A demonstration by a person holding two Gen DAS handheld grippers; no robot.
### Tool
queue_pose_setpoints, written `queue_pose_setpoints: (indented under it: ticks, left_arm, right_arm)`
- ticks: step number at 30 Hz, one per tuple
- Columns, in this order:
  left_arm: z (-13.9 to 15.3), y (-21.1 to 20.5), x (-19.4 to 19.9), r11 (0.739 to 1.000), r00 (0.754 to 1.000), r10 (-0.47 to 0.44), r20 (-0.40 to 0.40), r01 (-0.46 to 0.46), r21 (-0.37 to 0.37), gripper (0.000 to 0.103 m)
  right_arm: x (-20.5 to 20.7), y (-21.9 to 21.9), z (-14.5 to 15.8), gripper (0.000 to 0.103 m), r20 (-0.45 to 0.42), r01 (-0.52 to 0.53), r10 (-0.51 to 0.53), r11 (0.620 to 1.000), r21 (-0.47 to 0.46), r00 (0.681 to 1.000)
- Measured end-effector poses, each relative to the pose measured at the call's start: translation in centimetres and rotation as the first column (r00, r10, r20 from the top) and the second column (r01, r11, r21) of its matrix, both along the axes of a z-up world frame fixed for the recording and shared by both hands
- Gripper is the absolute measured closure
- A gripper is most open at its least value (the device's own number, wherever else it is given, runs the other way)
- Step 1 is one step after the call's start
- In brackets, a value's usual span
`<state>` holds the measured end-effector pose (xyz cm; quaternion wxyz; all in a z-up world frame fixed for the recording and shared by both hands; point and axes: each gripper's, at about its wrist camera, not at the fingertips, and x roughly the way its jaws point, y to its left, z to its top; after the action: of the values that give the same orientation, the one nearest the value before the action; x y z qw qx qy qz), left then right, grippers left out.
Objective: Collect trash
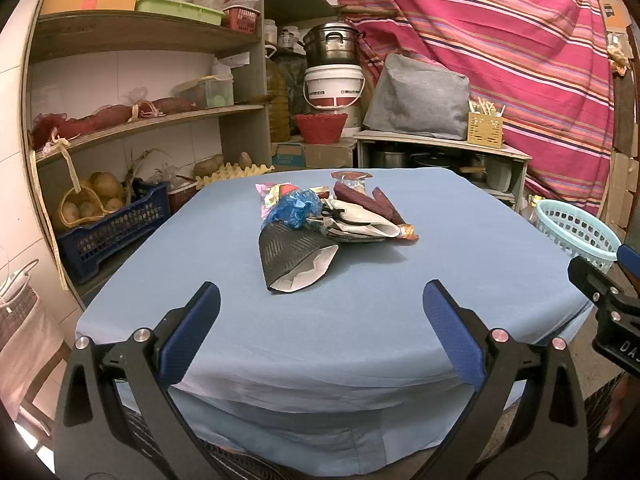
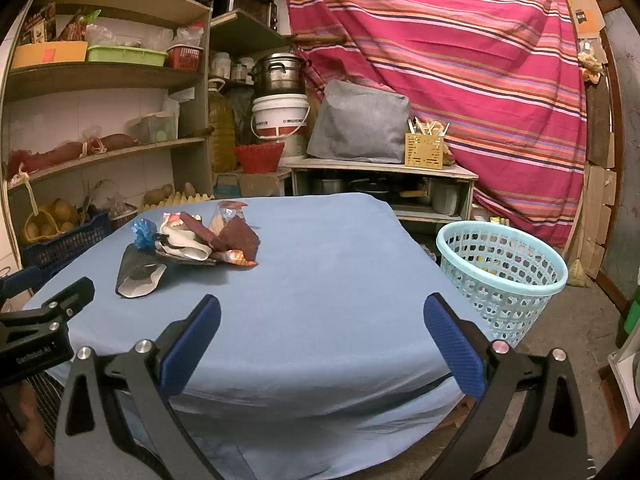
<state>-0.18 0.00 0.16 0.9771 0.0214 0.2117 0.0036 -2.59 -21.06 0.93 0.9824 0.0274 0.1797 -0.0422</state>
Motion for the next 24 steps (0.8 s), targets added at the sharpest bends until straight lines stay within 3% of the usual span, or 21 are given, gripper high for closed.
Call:
queue_pose_setpoints:
  ticks: [24]
  left_arm:
    - [0.13,-0.17,-0.07,1.0,1.0,0.0,0.001,0.0,0.002,0.005]
  right_arm:
    - [0.24,-0.52,-0.49,0.004,-0.004,0.002,-0.002,1.0,-0.006,1.0]
